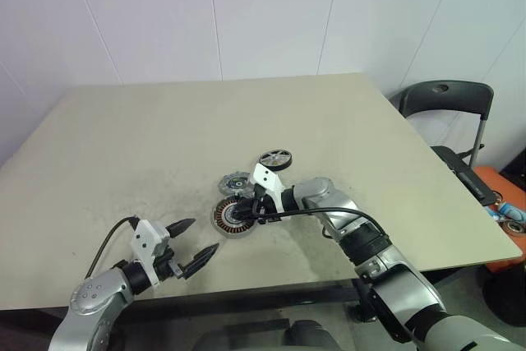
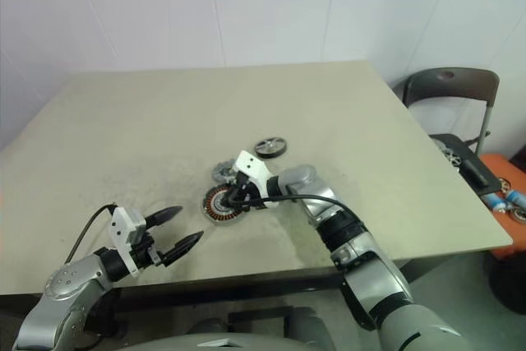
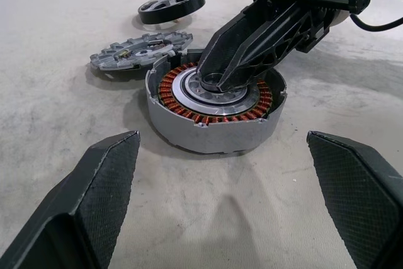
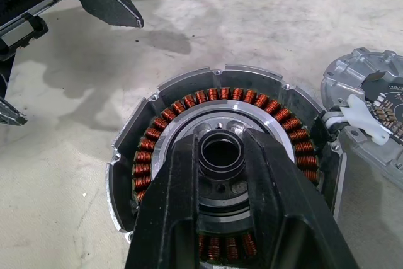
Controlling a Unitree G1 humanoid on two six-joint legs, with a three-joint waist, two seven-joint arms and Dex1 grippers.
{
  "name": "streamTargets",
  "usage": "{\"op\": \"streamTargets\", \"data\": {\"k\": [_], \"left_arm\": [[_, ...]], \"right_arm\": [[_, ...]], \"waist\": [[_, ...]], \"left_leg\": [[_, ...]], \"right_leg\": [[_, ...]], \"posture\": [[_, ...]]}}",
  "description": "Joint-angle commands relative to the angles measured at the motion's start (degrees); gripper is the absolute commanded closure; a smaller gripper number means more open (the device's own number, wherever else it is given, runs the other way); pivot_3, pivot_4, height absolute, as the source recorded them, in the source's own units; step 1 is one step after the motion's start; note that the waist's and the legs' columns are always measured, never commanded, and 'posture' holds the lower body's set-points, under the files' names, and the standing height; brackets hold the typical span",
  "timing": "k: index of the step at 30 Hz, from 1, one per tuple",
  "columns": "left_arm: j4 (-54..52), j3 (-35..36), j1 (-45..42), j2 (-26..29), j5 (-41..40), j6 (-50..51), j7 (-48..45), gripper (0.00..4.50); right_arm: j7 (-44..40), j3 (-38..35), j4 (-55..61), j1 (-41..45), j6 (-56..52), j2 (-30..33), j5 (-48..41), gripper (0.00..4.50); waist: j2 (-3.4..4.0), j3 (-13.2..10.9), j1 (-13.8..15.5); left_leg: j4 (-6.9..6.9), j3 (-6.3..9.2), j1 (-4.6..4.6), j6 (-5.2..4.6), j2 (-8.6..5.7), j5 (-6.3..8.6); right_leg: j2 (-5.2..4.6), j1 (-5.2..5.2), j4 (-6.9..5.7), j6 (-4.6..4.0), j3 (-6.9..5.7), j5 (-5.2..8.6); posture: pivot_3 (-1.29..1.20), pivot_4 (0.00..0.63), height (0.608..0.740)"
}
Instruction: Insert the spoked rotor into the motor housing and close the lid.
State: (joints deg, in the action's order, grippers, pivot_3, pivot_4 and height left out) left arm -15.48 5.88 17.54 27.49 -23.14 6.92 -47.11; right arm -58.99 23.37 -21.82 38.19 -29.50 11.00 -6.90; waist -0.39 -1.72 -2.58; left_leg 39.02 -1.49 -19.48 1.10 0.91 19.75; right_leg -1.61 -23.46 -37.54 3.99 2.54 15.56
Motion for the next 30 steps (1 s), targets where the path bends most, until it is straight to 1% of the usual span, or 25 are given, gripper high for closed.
{"op": "streamTargets", "data": {"k": [1, 15, 17, 18, 19, 21, 27, 28, 30], "left_arm": [[-2.06, 0.13, -0.28, 0.32, -0.18, -0.44, 0.33, 0.00], [-2.17, -0.26, -0.39, 0.27, -0.15, -0.43, 0.56, 0.00], [-2.18, -0.37, -0.45, 0.29, -0.19, -0.40, 0.61, 0.00], [-2.16, -0.41, -0.49, 0.30, -0.21, -0.40, 0.61, 0.00], [-2.15, -0.45, -0.53, 0.31, -0.22, -0.40, 0.63, 0.00], [-2.17, -0.53, -0.58, 0.32, -0.23, -0.41, 0.71, 0.00], [-2.27, -0.60, -0.57, 0.41, -0.24, -0.36, 0.86, 0.00], [-2.26, -0.60, -0.57, 0.43, -0.21, -0.37, 0.88, 0.00], [-2.27, -0.62, -0.60, 0.45, -0.21, -0.34, 0.87, 0.00]], "right_arm": [[0.00, -0.60, 0.55, 0.58, 1.07, -0.14, 0.09, 3.85], [-0.84, -0.32, 1.63, 0.09, -0.16, 0.10, -0.35, 3.85], [-1.00, -0.46, 2.58, 0.18, -0.71, 0.03, -0.74, 3.13], [-0.94, -0.53, 2.82, 0.27, -0.79, -0.04, -0.80, 3.10], [-0.94, -0.55, 2.97, 0.30, -0.81, -0.07, -0.84, 2.75], [-0.89, -0.54, 2.89, 0.31, -0.66, -0.07, -0.74, 2.20], [-0.95, -0.75, 2.62, 0.51, -0.30, 0.04, -0.68, 0.22], [-1.07, -1.03, 2.84, 0.71, -0.53, -0.05, -0.98, 0.04], [-1.47, -1.53, 3.52, 0.99, -1.05, -0.23, -1.73, 0.04]], "waist": [[0.00, 0.00, 0.00], [0.01, -0.01, 0.00], [0.01, -0.01, -0.01], [0.02, -0.01, 0.00], [0.02, -0.01, 0.00], [0.02, -0.02, 0.00], [0.04, -0.03, 0.00], [0.04, -0.03, 0.00], [0.06, -0.04, -0.06]], "left_leg": [[0.00, 0.00, 0.00, 0.00, 0.00, 0.00], [-0.02, 0.01, 0.00, 0.00, 0.00, 0.00], [-0.03, 0.01, -0.01, 0.00, 0.00, 0.00], [-0.03, 0.01, 0.00, 0.00, 0.00, 0.00], [-0.04, 0.01, -0.01, 0.00, 0.01, 0.00], [-0.04, 0.01, -0.01, 0.00, 0.01, 0.00], [-0.05, 0.02, -0.02, 0.00, 0.01, 0.01], [-0.05, 0.02, -0.02, 0.00, 0.01, 0.01], [-0.05, 0.02, -0.01, 0.00, 0.01, 0.01]], "right_leg": [[0.00, 0.00, 0.00, 0.00, 0.00, 0.00], [-0.01, 0.00, 0.02, 0.00, -0.01, 0.00], [-0.01, 0.00, 0.04, 0.00, -0.01, 0.00], [-0.01, 0.00, 0.04, 0.00, -0.01, 0.00], [-0.01, 0.00, 0.04, 0.00, -0.01, 0.00], [-0.02, 0.00, 0.05, 0.00, -0.01, 0.00], [-0.02, 0.00, 0.07, 0.00, -0.02, 0.00], [-0.03, 0.00, 0.08, -0.01, -0.02, 0.00], [-0.02, 0.01, 0.08, 0.00, -0.02, 0.00]], "posture": [[0.00, 0.000, 0.740], [0.00, 0.000, 0.740], [0.00, 0.000, 0.740], [0.00, 0.000, 0.740], [0.00, 0.000, 0.740], [0.00, 0.000, 0.740], [0.00, 0.000, 0.740], [0.00, 0.000, 0.740], [0.00, 0.000, 0.740]]}}
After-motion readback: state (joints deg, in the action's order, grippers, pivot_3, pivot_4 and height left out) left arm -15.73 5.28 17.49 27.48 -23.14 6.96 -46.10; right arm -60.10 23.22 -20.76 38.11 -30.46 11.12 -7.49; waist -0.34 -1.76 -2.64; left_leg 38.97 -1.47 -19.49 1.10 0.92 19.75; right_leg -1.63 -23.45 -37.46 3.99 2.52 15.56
